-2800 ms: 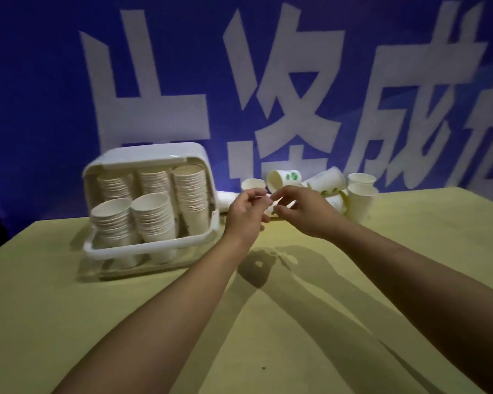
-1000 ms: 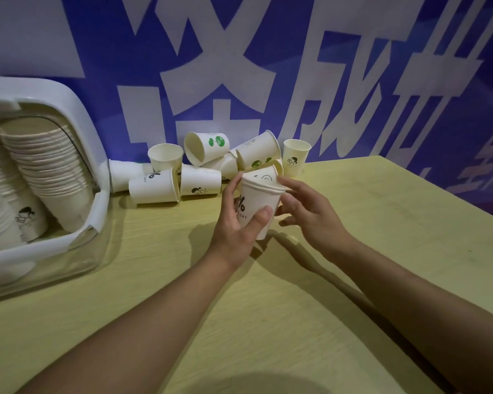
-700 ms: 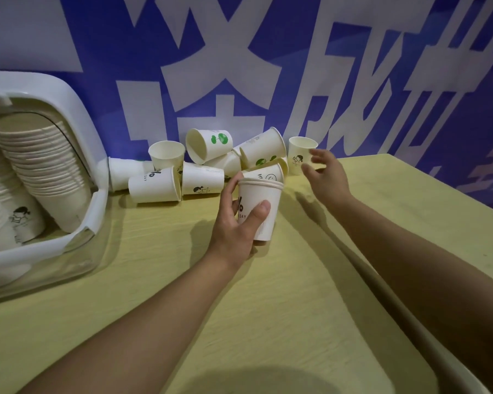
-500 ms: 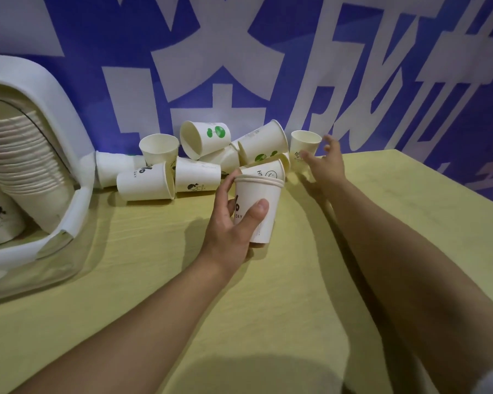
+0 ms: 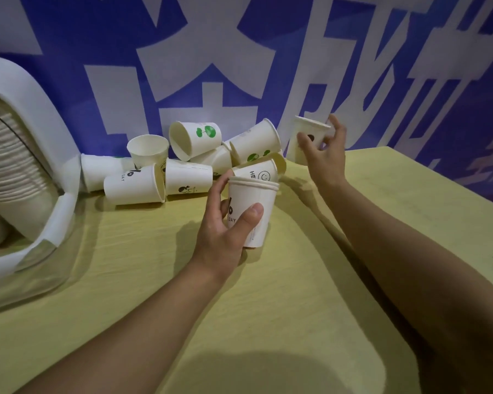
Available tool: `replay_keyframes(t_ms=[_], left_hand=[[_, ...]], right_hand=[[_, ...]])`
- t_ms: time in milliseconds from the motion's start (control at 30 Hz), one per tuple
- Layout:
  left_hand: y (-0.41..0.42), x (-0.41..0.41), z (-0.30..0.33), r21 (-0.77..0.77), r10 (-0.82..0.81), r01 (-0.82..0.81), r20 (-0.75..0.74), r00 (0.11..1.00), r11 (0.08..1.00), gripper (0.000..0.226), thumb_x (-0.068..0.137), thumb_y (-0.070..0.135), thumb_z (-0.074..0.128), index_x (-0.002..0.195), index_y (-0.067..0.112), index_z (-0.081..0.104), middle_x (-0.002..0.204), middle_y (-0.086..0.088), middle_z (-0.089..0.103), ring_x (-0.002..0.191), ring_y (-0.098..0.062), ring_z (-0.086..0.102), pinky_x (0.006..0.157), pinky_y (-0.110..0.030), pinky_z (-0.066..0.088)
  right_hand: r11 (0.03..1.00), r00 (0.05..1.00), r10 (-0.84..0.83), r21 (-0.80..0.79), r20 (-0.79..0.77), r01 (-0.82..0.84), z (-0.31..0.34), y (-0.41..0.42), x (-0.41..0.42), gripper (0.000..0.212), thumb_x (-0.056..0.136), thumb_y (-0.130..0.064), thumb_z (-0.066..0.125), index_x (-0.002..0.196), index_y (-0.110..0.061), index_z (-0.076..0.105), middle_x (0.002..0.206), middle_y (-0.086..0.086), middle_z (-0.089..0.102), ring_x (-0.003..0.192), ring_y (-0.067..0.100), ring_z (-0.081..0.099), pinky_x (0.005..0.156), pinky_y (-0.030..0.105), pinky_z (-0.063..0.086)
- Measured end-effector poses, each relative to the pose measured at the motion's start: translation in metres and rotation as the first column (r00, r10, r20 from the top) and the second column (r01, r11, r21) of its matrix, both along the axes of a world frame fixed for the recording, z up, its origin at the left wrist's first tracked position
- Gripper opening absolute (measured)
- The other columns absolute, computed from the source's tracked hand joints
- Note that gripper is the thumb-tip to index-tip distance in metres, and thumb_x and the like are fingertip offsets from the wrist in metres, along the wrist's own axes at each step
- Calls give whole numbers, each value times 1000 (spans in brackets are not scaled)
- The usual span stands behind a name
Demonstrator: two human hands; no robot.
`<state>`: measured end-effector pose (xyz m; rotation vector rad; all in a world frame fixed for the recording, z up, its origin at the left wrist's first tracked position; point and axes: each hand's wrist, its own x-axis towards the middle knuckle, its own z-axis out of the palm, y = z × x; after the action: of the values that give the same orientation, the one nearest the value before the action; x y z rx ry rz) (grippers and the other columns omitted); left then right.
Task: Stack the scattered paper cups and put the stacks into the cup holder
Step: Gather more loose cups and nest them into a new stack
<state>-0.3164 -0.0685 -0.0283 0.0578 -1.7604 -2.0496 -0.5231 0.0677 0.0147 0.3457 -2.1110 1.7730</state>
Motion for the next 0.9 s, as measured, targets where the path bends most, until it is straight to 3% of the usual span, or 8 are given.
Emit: replay_keyframes(t_ms=[133,233,300,467,567,633,767,900], left_hand=[[2,6,3,-92,-39,37,-12,999,995,74,65,52,75,131,59,44,124,1,61,103,-9,66,77,-25,58],[3,12,4,-156,-89,86,-17,996,984,69,66,56,73,128,65,43,132,0,58,114,-21,62,85,-36,60],[4,16,5,-206,-117,110,-22,993,972,71,69,56,72,132,63,41,135,-2,55,115,-21,62,82,-32,60],[6,22,3,-279,-167,148,-44,985,949,84,72,52,71,148,47,34,139,2,53,112,-7,62,82,-25,56],[7,20,3,-307,-193,173,-37,980,936,89,73,52,72,150,49,28,137,2,53,112,-8,62,82,-29,59],[5,16,3,-268,-146,126,-57,988,955,96,72,51,72,153,47,22,135,0,54,111,-13,63,81,-31,59],[-2,11,1,-101,-8,-1,-85,996,995,98,74,48,72,155,51,17,145,-1,50,116,-22,63,87,-44,59],[-2,10,1,-53,19,-20,-31,999,998,81,68,49,74,140,54,37,133,-1,56,110,-27,65,81,-46,62]], right_hand=[[996,997,63,-59,-47,-66,22,10,75,62,95,-37,66,147,-29,33,110,-18,55,91,2,63,65,12,53],[987,989,134,-82,-67,-139,27,14,124,59,95,-35,64,146,-28,34,106,-21,55,85,-14,63,64,11,52],[979,984,164,-115,-67,-171,25,14,148,61,94,-36,64,146,-28,34,106,-23,54,85,-19,61,63,11,52],[963,977,208,-164,-50,-214,17,10,174,70,82,-51,66,143,-38,35,113,-21,57,92,-12,64,69,16,56],[954,962,270,-123,-43,-273,5,8,176,63,85,-49,73,138,-44,39,123,-6,63,104,7,68,79,31,61],[947,948,312,-55,-59,-315,-4,6,176,55,87,-47,67,138,-38,48,131,-4,62,115,12,63,87,32,59],[932,932,361,41,-32,-359,-14,0,176,40,93,-42,55,132,-34,60,137,-8,58,121,1,54,87,13,50],[932,935,352,106,-28,-348,-18,1,171,32,100,-29,57,130,-41,59,134,-13,58,115,-2,54,80,8,48]])
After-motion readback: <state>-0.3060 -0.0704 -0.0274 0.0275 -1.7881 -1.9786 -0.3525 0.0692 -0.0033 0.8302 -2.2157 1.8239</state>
